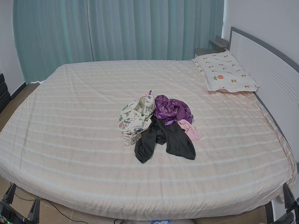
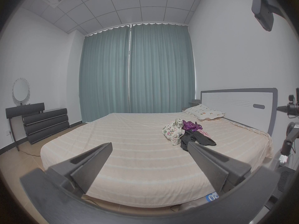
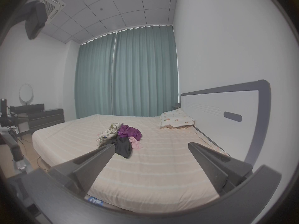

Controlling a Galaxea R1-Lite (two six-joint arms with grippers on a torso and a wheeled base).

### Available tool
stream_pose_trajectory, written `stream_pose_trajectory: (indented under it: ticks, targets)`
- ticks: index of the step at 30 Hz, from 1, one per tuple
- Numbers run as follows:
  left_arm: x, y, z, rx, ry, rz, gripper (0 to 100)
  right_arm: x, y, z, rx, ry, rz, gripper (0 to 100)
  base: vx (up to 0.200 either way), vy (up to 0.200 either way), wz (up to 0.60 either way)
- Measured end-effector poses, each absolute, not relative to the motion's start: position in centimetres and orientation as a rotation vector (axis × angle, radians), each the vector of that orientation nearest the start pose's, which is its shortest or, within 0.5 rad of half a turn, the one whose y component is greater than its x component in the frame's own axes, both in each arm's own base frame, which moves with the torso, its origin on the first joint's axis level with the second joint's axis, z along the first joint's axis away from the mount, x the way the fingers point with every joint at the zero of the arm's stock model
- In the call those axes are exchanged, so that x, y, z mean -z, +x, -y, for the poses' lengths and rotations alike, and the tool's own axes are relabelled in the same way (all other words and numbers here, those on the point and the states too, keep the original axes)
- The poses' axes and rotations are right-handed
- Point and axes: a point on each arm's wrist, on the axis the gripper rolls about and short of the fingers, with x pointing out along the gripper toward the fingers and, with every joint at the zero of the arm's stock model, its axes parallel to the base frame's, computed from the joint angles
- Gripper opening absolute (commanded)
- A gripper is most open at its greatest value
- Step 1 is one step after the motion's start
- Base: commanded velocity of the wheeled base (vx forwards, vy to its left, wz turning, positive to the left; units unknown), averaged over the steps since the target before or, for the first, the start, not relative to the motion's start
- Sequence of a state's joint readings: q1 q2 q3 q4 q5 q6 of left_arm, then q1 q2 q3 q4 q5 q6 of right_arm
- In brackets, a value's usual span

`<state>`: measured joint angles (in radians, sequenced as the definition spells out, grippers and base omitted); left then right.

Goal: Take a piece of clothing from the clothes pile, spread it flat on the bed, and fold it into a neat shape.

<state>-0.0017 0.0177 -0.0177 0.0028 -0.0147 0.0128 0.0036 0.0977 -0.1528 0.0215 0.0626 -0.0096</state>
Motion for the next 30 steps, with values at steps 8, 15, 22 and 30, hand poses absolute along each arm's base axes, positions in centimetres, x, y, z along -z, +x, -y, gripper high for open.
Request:
stream_pose_trajectory:
  ticks: [8, 15, 22, 30]
  targets:
    - [-8.0, -2.3, 0.0, 0.019, 0.014, -0.003, 100, -14.7, 0.9, -0.3, -0.153, 0.043, -0.156, 100, 0.000, 0.000, 0.00]
    - [-8.1, -2.3, 0.0, 0.020, 0.015, -0.001, 100, -16.0, 6.3, -0.7, -0.193, 0.127, -0.317, 100, 0.000, 0.000, 0.00]
    - [-8.1, -2.3, 0.0, 0.021, 0.016, -0.001, 100, -16.1, 13.3, -1.8, -0.185, 0.226, -0.445, 100, 0.000, 0.000, 0.00]
    - [-8.1, -2.3, 0.0, 0.021, 0.015, 0.000, 100, -14.1, 21.3, -4.3, -0.144, 0.322, -0.534, 100, 0.000, 0.000, 0.00]
